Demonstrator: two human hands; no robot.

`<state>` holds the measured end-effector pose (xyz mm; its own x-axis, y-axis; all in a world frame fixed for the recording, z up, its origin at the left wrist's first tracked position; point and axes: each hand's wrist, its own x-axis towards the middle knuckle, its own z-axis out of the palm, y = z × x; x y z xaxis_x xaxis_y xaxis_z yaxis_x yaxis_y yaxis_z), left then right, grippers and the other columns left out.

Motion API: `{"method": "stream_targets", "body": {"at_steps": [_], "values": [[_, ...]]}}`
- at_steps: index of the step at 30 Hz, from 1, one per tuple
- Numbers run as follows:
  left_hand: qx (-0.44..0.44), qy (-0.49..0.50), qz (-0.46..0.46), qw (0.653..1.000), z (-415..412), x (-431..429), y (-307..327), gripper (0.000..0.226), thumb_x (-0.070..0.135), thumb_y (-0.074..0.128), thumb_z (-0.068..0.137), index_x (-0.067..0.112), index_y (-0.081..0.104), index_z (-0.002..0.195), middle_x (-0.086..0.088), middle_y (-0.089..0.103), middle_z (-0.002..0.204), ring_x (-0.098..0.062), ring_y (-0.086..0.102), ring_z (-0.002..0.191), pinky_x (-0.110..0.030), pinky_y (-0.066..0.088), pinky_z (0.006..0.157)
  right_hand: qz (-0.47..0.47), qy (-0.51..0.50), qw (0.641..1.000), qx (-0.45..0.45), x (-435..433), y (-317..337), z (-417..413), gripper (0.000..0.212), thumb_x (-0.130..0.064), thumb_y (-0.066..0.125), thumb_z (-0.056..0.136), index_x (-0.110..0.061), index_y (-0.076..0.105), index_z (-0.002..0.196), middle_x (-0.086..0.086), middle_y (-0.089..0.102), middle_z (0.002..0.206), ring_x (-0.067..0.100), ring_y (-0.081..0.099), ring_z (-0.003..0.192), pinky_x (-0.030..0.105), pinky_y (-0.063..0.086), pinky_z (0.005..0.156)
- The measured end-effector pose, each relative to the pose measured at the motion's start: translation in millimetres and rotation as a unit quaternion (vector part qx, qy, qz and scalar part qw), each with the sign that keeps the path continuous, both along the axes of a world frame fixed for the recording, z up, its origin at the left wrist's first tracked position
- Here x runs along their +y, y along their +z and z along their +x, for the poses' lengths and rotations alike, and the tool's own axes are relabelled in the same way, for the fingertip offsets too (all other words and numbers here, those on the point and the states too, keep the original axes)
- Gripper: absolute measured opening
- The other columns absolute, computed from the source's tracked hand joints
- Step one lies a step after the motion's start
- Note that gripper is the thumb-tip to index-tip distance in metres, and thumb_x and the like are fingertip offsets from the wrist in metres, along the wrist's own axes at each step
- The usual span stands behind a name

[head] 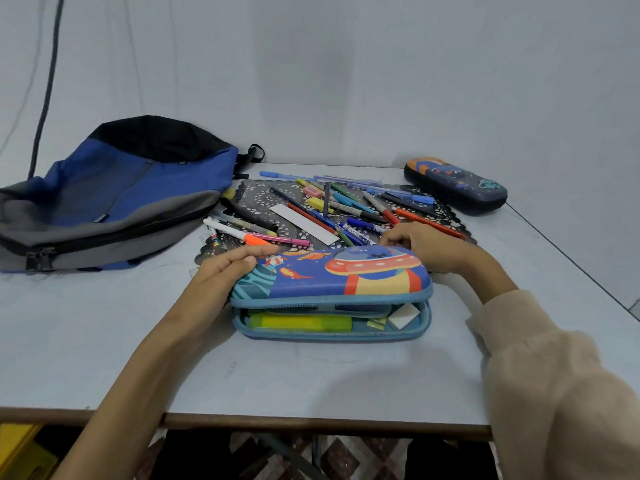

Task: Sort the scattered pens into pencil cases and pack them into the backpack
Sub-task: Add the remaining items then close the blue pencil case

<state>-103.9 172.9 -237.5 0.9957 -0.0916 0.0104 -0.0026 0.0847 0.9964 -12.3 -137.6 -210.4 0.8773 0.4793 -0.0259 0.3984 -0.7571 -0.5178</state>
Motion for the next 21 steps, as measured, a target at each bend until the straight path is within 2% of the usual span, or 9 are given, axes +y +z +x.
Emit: {"method": "stream_targets", "body": {"at_steps": [5,8,10,11,13,14,16,18,21], "values": [[-0.001,0.021,0.019,1.0,-0.6,0.0,-2.4,0.036,0.009,0.04,0.1,0.019,0.074,0.108,-0.013,0.071,0.114,-0.036,0.064,0.11,-0.06,0.041,0.104,0.018,-0.004,1.0,-0.009,-0.6,-2.9,2.2,0.01,-0.013,0.075,0.083,-0.01,0.073,0.093,0.008,0.07,0.097,0.027,0.062,0.094,0.047,0.052,0.085],[-0.021,0.024,0.042,0.999,-0.1,1.2,-2.6,0.036,0.011,0.041,0.099,0.022,0.073,0.108,-0.01,0.07,0.116,-0.035,0.064,0.112,-0.061,0.041,0.103,0.031,-0.011,0.999,0.013,-0.8,-2.7,1.2,0.011,-0.014,0.076,0.083,-0.011,0.074,0.094,0.009,0.072,0.094,0.034,0.063,0.092,0.052,0.053,0.084],[-0.028,0.024,0.051,0.998,0.4,0.9,-1.9,0.032,0.016,0.045,0.094,0.023,0.073,0.108,-0.01,0.07,0.116,-0.036,0.063,0.112,-0.061,0.042,0.103,0.055,-0.029,0.998,0.033,-0.5,-3.0,1.1,0.009,-0.01,0.074,0.084,-0.011,0.074,0.093,0.009,0.073,0.094,0.029,0.067,0.085,0.043,0.057,0.081],[-0.028,0.021,0.054,0.998,0.3,0.1,-1.4,0.032,0.02,0.046,0.09,0.023,0.073,0.109,-0.01,0.07,0.115,-0.036,0.063,0.112,-0.062,0.042,0.103,0.082,-0.051,0.995,0.038,1.1,-2.7,0.5,0.007,-0.007,0.071,0.085,-0.012,0.074,0.089,0.01,0.073,0.092,0.021,0.067,0.078,0.033,0.059,0.075],[-0.026,0.017,0.059,0.998,0.4,-1.9,-0.6,0.036,0.025,0.046,0.084,0.024,0.073,0.108,-0.01,0.071,0.112,-0.038,0.064,0.109,-0.061,0.042,0.102,0.126,-0.102,0.986,0.035,5.9,-3.4,0.5,0.016,-0.004,0.067,0.087,-0.017,0.072,0.08,0.013,0.07,0.081,0.01,0.062,0.063,0.02,0.055,0.059],[-0.028,0.018,0.062,0.998,0.6,-2.5,-0.2,0.037,0.026,0.045,0.082,0.024,0.073,0.107,-0.01,0.072,0.111,-0.037,0.064,0.108,-0.061,0.043,0.101,0.129,-0.116,0.984,0.035,7.5,-3.7,1.0,0.02,-0.002,0.066,0.088,-0.019,0.072,0.077,0.012,0.068,0.074,0.009,0.059,0.059,0.019,0.052,0.056],[-0.034,0.016,0.068,0.997,0.9,-2.6,0.0,0.038,0.026,0.045,0.081,0.024,0.073,0.106,-0.009,0.072,0.109,-0.036,0.065,0.107,-0.059,0.044,0.101,0.135,-0.132,0.981,0.038,10.2,-2.5,-0.1,0.018,-0.005,0.069,0.086,-0.019,0.073,0.076,0.015,0.066,0.07,0.013,0.059,0.062,0.03,0.053,0.064],[-0.037,0.014,0.071,0.997,1.7,-2.0,-0.6,0.038,0.026,0.045,0.081,0.024,0.073,0.107,-0.008,0.073,0.109,-0.035,0.066,0.106,-0.058,0.045,0.1,0.183,-0.164,0.969,0.021,12.2,2.0,-3.6,0.005,-0.017,0.075,0.082,-0.018,0.075,0.077,0.022,0.068,0.082,0.021,0.059,0.073,0.038,0.052,0.074],[-0.037,0.007,0.069,0.997,4.0,-0.2,-3.1,0.038,0.026,0.046,0.081,0.023,0.073,0.107,-0.009,0.072,0.112,-0.034,0.065,0.108,-0.058,0.044,0.102,0.236,-0.186,0.952,-0.057,20.5,17.6,-14.4,0.007,-0.026,0.072,0.085,-0.02,0.074,0.087,0.01,0.068,0.084,0.011,0.056,0.073,0.029,0.046,0.072]]}}
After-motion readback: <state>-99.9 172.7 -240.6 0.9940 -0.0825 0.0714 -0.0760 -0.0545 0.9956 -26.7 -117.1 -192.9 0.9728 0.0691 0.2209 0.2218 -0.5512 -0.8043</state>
